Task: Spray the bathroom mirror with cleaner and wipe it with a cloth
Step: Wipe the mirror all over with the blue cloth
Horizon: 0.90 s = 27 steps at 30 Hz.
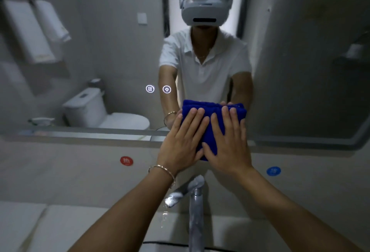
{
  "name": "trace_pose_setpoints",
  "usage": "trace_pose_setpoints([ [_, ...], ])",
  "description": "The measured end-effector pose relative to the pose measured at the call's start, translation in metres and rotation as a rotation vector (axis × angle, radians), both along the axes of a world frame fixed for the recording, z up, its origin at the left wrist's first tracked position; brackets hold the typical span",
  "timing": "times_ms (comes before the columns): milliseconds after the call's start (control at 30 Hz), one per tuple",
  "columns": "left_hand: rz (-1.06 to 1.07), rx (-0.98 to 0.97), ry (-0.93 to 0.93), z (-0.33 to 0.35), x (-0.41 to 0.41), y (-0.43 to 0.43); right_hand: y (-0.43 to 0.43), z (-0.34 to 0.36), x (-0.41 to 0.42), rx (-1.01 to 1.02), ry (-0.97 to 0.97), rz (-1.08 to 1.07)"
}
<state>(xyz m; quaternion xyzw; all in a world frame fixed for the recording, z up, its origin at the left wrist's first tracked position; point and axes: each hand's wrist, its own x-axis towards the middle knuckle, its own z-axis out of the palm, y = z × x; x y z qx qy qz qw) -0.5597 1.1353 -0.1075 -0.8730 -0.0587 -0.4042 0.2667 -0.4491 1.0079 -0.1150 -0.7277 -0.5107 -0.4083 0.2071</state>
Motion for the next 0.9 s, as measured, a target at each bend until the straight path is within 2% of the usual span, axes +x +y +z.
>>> trace_pose_setpoints([
  [167,0.078,0.214,0.102,-0.018,-0.041,0.046,0.023,-0.026,-0.022,-0.118,-0.069,-0.055],
  [400,0.291,0.191,0.101,-0.018,-0.131,0.124,0.124,-0.025,-0.113,-0.113,-0.077,-0.008],
  [600,0.345,0.084,0.041,-0.024,-0.174,0.165,0.183,-0.025,-0.161,-0.085,-0.101,-0.024],
  [767,0.303,-0.153,-0.086,-0.035,-0.148,0.134,0.167,-0.022,-0.133,-0.108,-0.276,0.109],
  [900,0.265,-0.325,-0.115,-0.044,-0.119,0.103,0.142,-0.019,-0.106,-0.080,-0.299,0.163],
])
